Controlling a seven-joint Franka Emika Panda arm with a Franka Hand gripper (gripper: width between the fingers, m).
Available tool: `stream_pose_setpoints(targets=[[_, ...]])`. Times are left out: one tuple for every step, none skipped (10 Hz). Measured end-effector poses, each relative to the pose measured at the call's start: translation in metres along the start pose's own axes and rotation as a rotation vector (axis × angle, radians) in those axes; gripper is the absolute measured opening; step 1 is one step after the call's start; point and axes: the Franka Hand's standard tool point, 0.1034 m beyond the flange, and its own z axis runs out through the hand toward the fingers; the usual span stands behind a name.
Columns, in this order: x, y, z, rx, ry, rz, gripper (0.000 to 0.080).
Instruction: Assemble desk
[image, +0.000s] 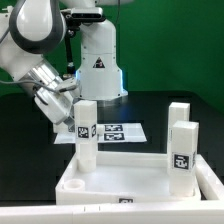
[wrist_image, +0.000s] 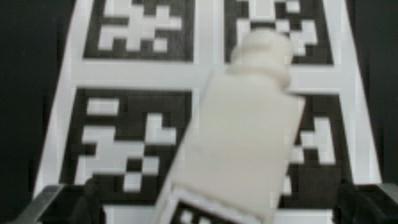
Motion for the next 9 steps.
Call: stream_pose_setpoints(targets=[[0.000, 0.000, 0.000, 0.000, 0.001, 0.000, 0.0649], [0.000, 0.000, 0.000, 0.001, 0.001, 0.001, 0.0551], [0.001, 0.000, 0.000, 0.001, 0.002, 0.001, 0.0404], [0.001, 0.000, 0.000, 0.001, 0.002, 0.002, 0.0404], [0.001, 0.000, -0.001, 0.001, 0.002, 0.004, 0.0282], [0.001, 0.000, -0.002, -0.003, 0.002, 0.005, 0.0282], [0.006, -0.006, -0.011, -0.030, 0.005, -0.097, 0.0282], [0.015, -0.016, -0.023, -0.030, 0.009, -0.123, 0.0282], [0.021, -0.025, -0.031, -0.043, 0.013, -0.152, 0.0282]])
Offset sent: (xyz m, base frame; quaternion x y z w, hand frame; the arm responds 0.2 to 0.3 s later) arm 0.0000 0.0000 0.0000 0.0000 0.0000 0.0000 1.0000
